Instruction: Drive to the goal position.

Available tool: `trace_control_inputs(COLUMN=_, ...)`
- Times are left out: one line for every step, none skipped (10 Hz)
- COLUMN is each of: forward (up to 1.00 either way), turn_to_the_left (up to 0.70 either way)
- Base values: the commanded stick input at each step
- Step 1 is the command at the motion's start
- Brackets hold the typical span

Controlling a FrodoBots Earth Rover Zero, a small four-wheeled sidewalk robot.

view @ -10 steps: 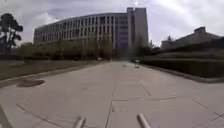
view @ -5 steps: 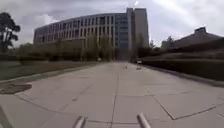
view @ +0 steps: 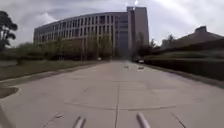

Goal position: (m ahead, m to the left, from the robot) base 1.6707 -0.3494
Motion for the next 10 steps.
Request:
trace_control_inputs(forward=1.00, turn_to_the_left=0.00)
trace_control_inputs(forward=1.00, turn_to_the_left=0.00)
trace_control_inputs(forward=1.00, turn_to_the_left=0.00)
trace_control_inputs(forward=1.00, turn_to_the_left=0.00)
trace_control_inputs(forward=1.00, turn_to_the_left=0.06)
trace_control_inputs(forward=1.00, turn_to_the_left=0.27)
trace_control_inputs(forward=1.00, turn_to_the_left=0.27)
trace_control_inputs(forward=1.00, turn_to_the_left=0.27)
trace_control_inputs(forward=1.00, turn_to_the_left=0.00)
trace_control_inputs(forward=1.00, turn_to_the_left=0.00)
